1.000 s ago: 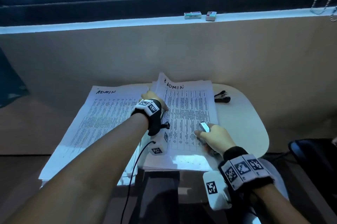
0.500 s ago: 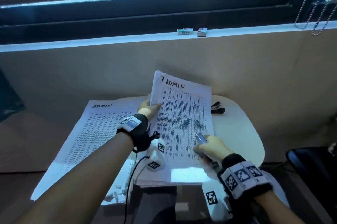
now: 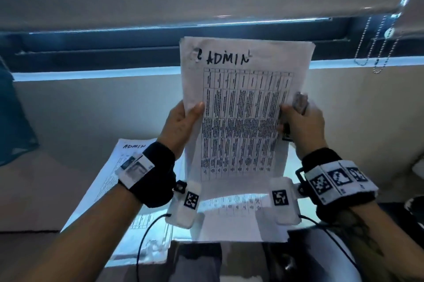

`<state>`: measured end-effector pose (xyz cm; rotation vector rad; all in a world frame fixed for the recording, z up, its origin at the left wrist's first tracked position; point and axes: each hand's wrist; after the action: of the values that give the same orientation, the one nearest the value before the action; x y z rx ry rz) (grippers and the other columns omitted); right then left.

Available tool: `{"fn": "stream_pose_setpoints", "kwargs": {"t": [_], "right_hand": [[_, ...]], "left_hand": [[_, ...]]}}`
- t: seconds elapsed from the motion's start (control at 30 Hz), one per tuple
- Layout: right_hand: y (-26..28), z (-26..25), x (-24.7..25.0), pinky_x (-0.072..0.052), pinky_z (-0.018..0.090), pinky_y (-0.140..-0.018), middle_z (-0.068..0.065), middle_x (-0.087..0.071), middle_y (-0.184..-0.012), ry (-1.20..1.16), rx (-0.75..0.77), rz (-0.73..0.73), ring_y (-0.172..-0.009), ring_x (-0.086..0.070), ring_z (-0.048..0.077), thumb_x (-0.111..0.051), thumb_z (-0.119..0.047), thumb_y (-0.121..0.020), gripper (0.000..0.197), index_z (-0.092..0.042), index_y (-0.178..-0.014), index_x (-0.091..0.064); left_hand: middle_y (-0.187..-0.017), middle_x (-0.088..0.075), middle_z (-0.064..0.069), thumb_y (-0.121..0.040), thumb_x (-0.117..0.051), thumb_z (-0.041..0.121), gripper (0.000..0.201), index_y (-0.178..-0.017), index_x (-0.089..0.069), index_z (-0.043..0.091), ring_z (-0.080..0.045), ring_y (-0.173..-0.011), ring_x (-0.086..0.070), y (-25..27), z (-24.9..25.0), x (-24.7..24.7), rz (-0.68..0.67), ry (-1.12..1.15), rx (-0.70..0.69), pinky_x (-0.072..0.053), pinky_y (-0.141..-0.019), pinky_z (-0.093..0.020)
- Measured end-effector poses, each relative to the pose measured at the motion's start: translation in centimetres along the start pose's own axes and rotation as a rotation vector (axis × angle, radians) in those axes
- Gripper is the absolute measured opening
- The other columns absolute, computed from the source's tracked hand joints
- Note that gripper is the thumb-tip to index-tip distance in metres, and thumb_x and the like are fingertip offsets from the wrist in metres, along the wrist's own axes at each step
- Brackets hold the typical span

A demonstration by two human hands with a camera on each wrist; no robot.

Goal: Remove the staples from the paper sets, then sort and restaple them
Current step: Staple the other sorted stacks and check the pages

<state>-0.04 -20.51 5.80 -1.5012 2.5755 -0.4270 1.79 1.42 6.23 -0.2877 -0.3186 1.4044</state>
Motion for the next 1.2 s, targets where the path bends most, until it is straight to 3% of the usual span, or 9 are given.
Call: {"fn": "stream_pose_setpoints", "kwargs": {"t": [0.2,0.27,0.43,0.57,0.67,0.9,1.0,1.07,1.2], "right_hand": [[3.8,-2.7,-1.3,-0.050,0.029,-0.050,-0.006,-0.050,-0.069,0.057,0.185,0.206,-0.051,-0.058,0.016,-0.052,-0.018,-0.094,0.013,-0.016,-0.085,-0.043],[4.9,-2.0,-1.4,-0.052,0.033,-0.053,-0.003,-0.051,-0.070,0.076,0.164,0.183,-0.056,-0.061,0.021,-0.052,-0.018,-0.094,0.011,-0.015,-0.088,-0.044],[6.2,0.0,-0.9,-0.050,0.029,-0.049,-0.003,-0.051,-0.069,0.111,0.070,0.144,-0.042,-0.056,0.004,-0.054,-0.020,-0.093,0.011,-0.013,-0.091,-0.045],[5.6,0.3,-0.2,-0.047,0.020,-0.042,0.000,-0.054,-0.071,0.084,0.069,0.170,-0.040,-0.055,0.005,-0.054,-0.017,-0.093,0.010,-0.014,-0.091,-0.045],[5.4,0.7,0.1,-0.047,0.018,-0.041,0.003,-0.055,-0.073,0.071,0.063,0.208,-0.043,-0.056,0.008,-0.054,-0.016,-0.093,0.009,-0.015,-0.090,-0.045],[4.4,-0.7,1.8,-0.046,0.017,-0.043,0.024,-0.058,-0.095,-0.045,0.162,0.338,-0.047,-0.059,0.003,-0.057,-0.014,-0.091,0.024,-0.027,-0.076,-0.044],[3.0,-5.8,3.0,-0.047,0.021,-0.045,0.016,-0.056,-0.085,-0.229,0.316,0.446,-0.047,-0.057,0.006,-0.058,-0.024,-0.086,0.019,-0.026,-0.077,-0.042],[2.4,-9.5,2.8,-0.046,0.025,-0.047,0.003,-0.052,-0.074,-0.404,0.397,0.384,-0.051,-0.054,0.015,-0.055,-0.031,-0.084,0.014,-0.023,-0.079,-0.044],[2.0,-14.1,-0.2,-0.051,0.027,-0.058,0.006,-0.051,-0.072,-0.592,0.487,0.136,-0.062,-0.055,0.020,-0.040,-0.021,-0.097,0.013,-0.019,-0.086,-0.044]], "left_hand": [[-0.100,-0.066,0.007,-0.090,-0.048,0.034,0.017,-0.105,-0.056,0.030,-0.011,-0.097,-0.064,2.0,1.2,-1.0,0.273,-0.127,-0.277,-0.052,-0.081,-0.022],[-0.098,-0.066,0.011,-0.091,-0.055,0.028,0.013,-0.103,-0.057,0.031,-0.006,-0.094,-0.064,3.0,0.8,-1.0,0.280,-0.102,-0.266,-0.051,-0.078,-0.017],[-0.087,-0.066,0.008,-0.077,-0.066,0.024,0.012,-0.086,-0.059,0.022,0.003,-0.074,-0.061,2.6,1.4,-0.3,0.263,-0.073,-0.192,-0.049,-0.073,-0.016],[-0.087,-0.067,0.007,-0.067,-0.078,0.042,0.035,-0.088,-0.060,0.020,0.001,-0.078,-0.063,0.4,4.1,-0.4,0.210,-0.081,-0.215,-0.051,-0.074,-0.020],[-0.103,-0.070,0.003,-0.065,-0.073,0.051,0.051,-0.105,-0.063,0.021,-0.012,-0.098,-0.066,-1.2,5.5,-1.5,0.134,-0.120,-0.151,-0.053,-0.088,-0.037],[-0.084,-0.071,-0.006,-0.066,-0.065,0.046,0.032,-0.081,-0.068,0.018,-0.028,-0.086,-0.068,-1.6,6.5,-2.7,0.189,-0.111,-0.218,-0.054,-0.083,-0.049],[-0.082,-0.070,-0.004,-0.067,-0.064,0.047,0.033,-0.081,-0.067,0.017,-0.025,-0.083,-0.068,-1.1,6.6,-2.9,0.203,-0.098,-0.239,-0.055,-0.080,-0.045],[-0.086,-0.071,-0.008,-0.073,-0.065,0.044,0.030,-0.084,-0.067,0.016,-0.027,-0.085,-0.068,-0.7,6.5,-3.0,0.200,-0.100,-0.267,-0.055,-0.080,-0.046],[-0.080,-0.072,0.007,-0.085,-0.065,0.018,0.003,-0.085,-0.067,0.020,-0.014,-0.081,-0.068,0.1,6.5,-3.3,0.167,-0.025,-0.287,-0.054,-0.075,-0.031]]}}
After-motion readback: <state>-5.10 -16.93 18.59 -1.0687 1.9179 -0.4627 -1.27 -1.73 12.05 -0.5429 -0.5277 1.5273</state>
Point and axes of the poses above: each hand's wrist, its own y-axis away from the middle knuckle, its own x-axis out of the back of the hand, z = x × y
